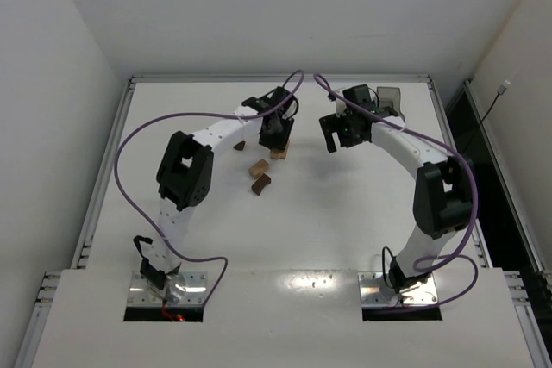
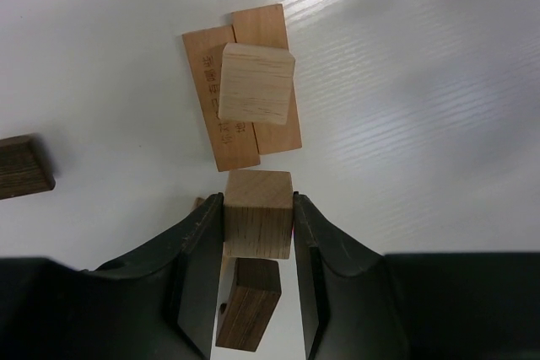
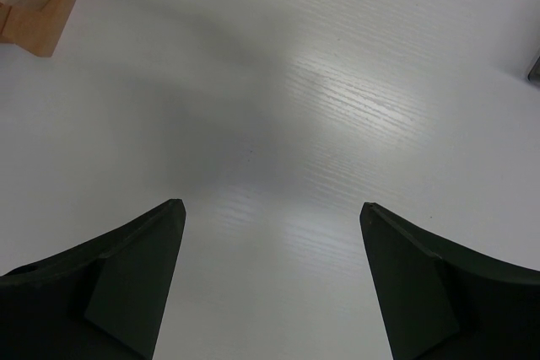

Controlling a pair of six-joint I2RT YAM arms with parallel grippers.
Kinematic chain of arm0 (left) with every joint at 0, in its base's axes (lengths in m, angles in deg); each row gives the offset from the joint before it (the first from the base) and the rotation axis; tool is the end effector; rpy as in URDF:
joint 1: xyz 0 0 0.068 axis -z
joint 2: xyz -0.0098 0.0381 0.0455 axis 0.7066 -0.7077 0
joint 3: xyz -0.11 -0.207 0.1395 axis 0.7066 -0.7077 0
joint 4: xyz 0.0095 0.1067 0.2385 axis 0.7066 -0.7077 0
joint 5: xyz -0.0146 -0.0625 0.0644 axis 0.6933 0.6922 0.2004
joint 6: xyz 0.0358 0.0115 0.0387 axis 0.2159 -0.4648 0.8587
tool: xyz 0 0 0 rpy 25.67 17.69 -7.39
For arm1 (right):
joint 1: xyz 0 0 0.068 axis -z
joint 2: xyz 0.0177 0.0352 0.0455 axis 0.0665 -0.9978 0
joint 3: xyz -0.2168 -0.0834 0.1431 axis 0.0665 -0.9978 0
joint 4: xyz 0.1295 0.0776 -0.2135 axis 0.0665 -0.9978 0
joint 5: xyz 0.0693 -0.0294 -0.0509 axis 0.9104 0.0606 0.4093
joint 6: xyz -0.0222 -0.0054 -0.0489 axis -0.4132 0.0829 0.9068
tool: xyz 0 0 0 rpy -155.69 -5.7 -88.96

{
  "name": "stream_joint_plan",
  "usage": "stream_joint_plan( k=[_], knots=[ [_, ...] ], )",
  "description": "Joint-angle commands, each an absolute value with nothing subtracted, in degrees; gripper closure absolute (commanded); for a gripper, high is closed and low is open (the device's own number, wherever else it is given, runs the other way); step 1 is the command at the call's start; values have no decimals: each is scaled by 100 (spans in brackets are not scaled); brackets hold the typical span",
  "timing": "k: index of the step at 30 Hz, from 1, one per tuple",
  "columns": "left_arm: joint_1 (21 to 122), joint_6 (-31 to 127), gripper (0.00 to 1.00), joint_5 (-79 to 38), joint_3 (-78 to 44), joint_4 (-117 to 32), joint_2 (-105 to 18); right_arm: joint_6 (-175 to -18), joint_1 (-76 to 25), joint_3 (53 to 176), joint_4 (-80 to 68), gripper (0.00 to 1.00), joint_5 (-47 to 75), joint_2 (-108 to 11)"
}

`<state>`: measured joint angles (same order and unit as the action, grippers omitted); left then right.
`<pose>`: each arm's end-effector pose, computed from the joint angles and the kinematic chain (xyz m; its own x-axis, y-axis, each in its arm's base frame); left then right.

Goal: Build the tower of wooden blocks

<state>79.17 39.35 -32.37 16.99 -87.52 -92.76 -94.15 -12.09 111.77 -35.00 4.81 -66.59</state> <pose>0.3927 -0.2643 0.2131 -0.8681 0.1768 -0.4638 0.2547 0.9607 -0.1105 0.3571 0.1008 0.2283 -0.8115 -0.1526 -0.5640 -0.1987 0.9798 0.0208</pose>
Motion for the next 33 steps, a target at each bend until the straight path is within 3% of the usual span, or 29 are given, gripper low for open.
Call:
stream_joint_plan(
  k=[1,33],
  knots=[
    [7994,3872,100,-3142,1950,-8695,-9351,-9482,-1236,11417,-3440,18,431,-6667],
    [7889,3925,100,-3027,2451,-8695,-9879,-9482,-1183,11417,-3440,18,431,-6719]
  ],
)
